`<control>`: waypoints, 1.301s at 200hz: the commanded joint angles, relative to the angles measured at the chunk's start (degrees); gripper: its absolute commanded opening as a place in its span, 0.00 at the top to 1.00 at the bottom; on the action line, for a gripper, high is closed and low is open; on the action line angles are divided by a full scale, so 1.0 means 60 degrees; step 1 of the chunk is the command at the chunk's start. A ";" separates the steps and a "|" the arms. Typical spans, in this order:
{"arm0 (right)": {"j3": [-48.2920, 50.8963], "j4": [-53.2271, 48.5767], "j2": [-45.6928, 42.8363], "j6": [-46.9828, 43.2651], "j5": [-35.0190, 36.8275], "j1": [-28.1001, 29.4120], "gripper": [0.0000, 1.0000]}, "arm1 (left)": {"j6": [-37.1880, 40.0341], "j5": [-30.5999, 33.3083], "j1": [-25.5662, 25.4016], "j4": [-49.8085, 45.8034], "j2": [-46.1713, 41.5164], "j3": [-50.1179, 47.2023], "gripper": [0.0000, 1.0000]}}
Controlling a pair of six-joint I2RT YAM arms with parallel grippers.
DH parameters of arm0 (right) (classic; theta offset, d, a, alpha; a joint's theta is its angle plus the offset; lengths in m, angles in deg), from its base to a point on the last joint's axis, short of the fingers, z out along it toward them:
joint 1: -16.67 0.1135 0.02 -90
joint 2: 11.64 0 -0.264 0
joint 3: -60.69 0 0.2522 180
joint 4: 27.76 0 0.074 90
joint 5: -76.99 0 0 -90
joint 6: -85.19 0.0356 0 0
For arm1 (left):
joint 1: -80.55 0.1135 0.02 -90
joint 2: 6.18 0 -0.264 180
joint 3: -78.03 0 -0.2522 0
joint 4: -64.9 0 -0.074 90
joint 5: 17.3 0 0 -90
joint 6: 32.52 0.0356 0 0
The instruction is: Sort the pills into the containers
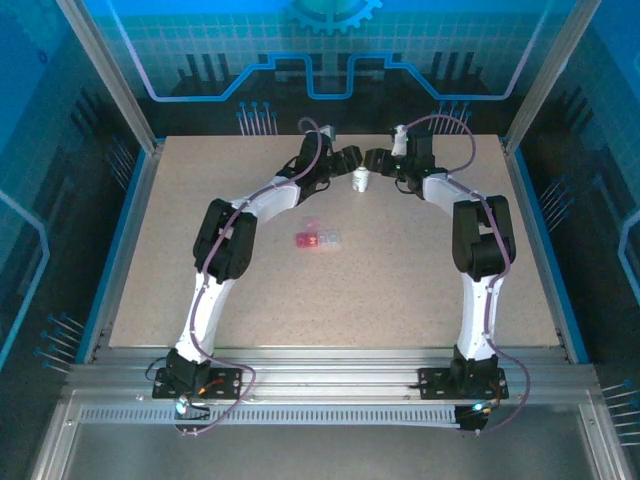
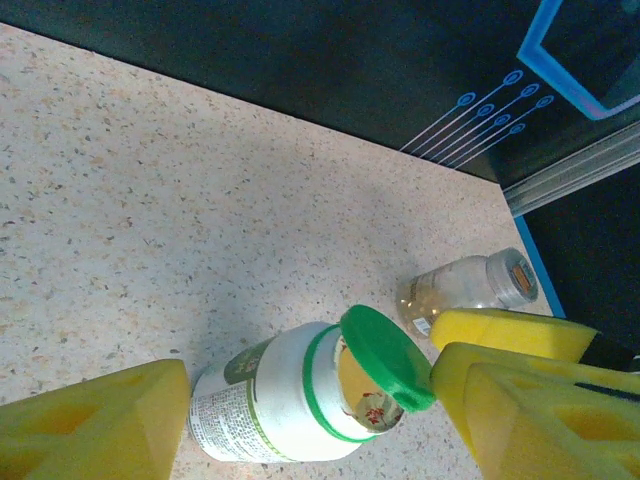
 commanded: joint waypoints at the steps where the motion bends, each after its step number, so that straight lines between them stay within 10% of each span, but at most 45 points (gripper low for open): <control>1: -0.0298 -0.0033 0.0331 -0.0084 -0.0177 -0.0097 0.43 | -0.0372 -0.0255 0.0179 0.0093 0.0160 0.0037 0.27; 260: -0.0152 -0.1782 0.1128 -0.0028 -0.0130 -0.0170 0.63 | -0.1324 -0.1366 -0.0220 0.0617 0.0974 -0.1077 0.49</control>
